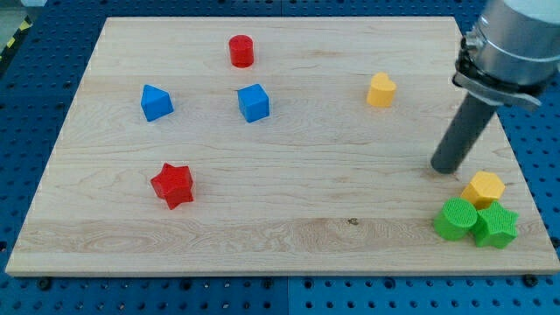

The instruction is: Place your arm at the top left side of heart

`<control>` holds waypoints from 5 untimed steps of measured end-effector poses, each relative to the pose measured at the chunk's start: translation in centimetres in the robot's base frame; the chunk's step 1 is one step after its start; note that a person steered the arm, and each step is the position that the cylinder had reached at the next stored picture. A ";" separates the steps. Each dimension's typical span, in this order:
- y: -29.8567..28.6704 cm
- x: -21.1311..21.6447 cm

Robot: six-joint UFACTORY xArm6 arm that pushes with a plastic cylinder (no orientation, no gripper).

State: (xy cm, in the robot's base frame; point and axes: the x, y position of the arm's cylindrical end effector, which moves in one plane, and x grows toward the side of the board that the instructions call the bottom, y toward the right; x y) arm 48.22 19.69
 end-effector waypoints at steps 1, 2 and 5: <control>-0.3 -4.5; -0.3 -9.6; -9.7 -17.0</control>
State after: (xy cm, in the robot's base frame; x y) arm 31.18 9.97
